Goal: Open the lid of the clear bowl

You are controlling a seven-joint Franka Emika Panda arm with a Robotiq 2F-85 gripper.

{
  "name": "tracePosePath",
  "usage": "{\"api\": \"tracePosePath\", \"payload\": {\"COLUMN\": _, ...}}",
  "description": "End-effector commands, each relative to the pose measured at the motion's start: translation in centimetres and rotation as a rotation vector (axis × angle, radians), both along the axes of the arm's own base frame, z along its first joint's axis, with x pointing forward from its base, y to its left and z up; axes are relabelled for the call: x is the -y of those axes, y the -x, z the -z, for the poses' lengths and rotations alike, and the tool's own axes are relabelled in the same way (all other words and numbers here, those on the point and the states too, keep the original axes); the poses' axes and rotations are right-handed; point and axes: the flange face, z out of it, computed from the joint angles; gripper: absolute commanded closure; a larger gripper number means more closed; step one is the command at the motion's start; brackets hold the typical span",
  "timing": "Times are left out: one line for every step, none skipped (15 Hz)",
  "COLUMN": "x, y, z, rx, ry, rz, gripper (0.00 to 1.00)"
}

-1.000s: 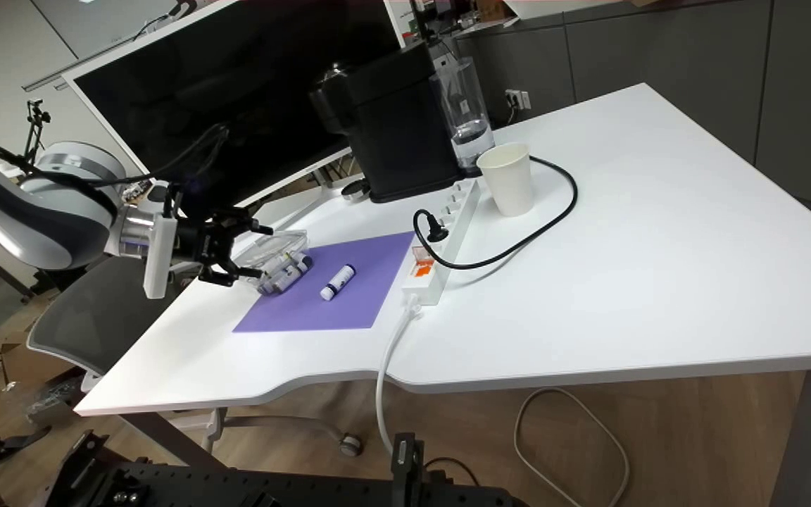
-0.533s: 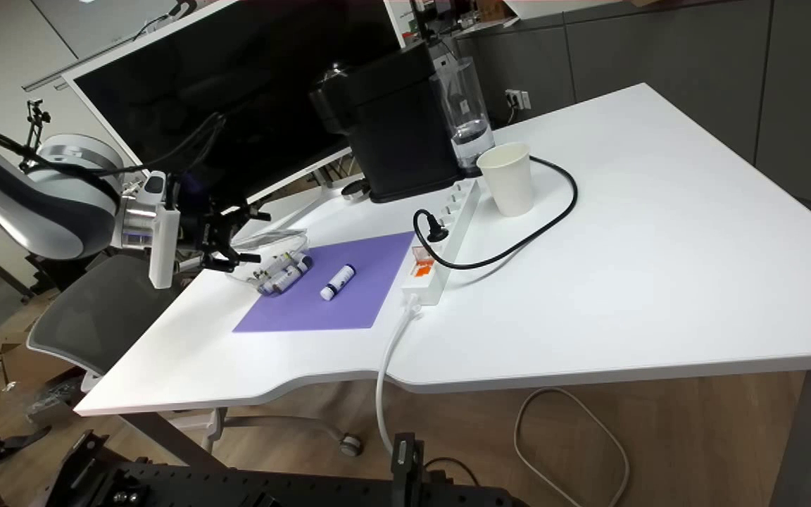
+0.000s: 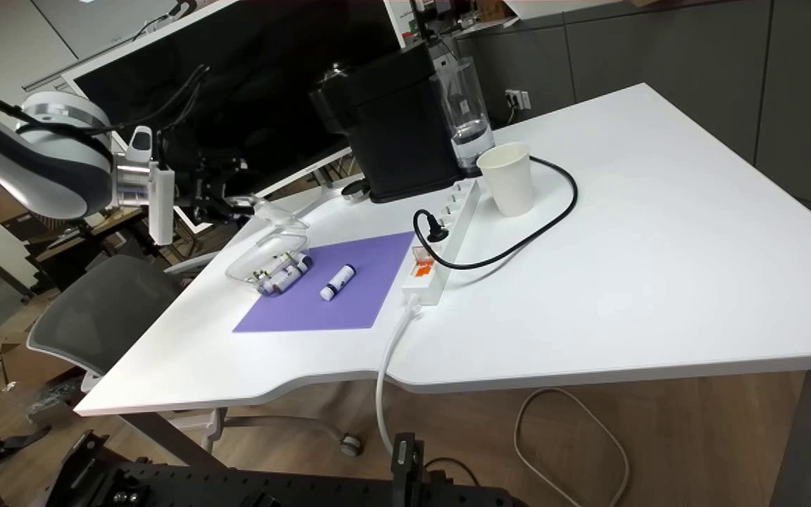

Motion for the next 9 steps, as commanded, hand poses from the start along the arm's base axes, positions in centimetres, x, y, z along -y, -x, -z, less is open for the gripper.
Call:
{"api": "tracePosePath", "payload": {"x": 0.8, "y": -2.2, "z": -3.6, "rx": 0.111, "ry": -0.03, "rz": 0.041, "gripper": 0.0}}
{"api": "tracePosePath", "payload": {"x": 1.0, "y": -2.6, "z": -4.6, "rx": 0.131, "ry": -0.035, "rz": 0.048, "gripper": 0.0}}
{"api": "tracePosePath", "payload": {"x": 1.1, "y": -2.9, "z": -5.6, "rx": 0.151, "ry": -0.042, "rz": 0.058, "gripper": 0.0}}
{"api": "tracePosePath", "payload": {"x": 1.3, "y": -3.1, "z": -6.5, "rx": 0.168, "ry": -0.048, "rz": 0.065, "gripper": 0.0}}
{"api": "tracePosePath", "payload": {"x": 1.6, "y": -3.1, "z": -7.4, "rx": 0.179, "ry": -0.053, "rz": 0.077, "gripper": 0.0}}
{"api": "tracePosePath", "payload": {"x": 1.8, "y": -2.9, "z": -8.2, "rx": 0.18, "ry": -0.064, "rz": 0.089, "gripper": 0.0}}
{"api": "tracePosePath", "payload": {"x": 2.1, "y": -2.8, "z": -8.9, "rx": 0.182, "ry": -0.074, "rz": 0.1, "gripper": 0.0}}
{"api": "tracePosePath", "payload": {"x": 2.5, "y": -2.6, "z": -9.7, "rx": 0.179, "ry": -0.085, "rz": 0.117, "gripper": 0.0}}
{"api": "tracePosePath", "payload": {"x": 2.9, "y": -2.4, "z": -10.4, "rx": 0.166, "ry": -0.101, "rz": 0.138, "gripper": 0.0}}
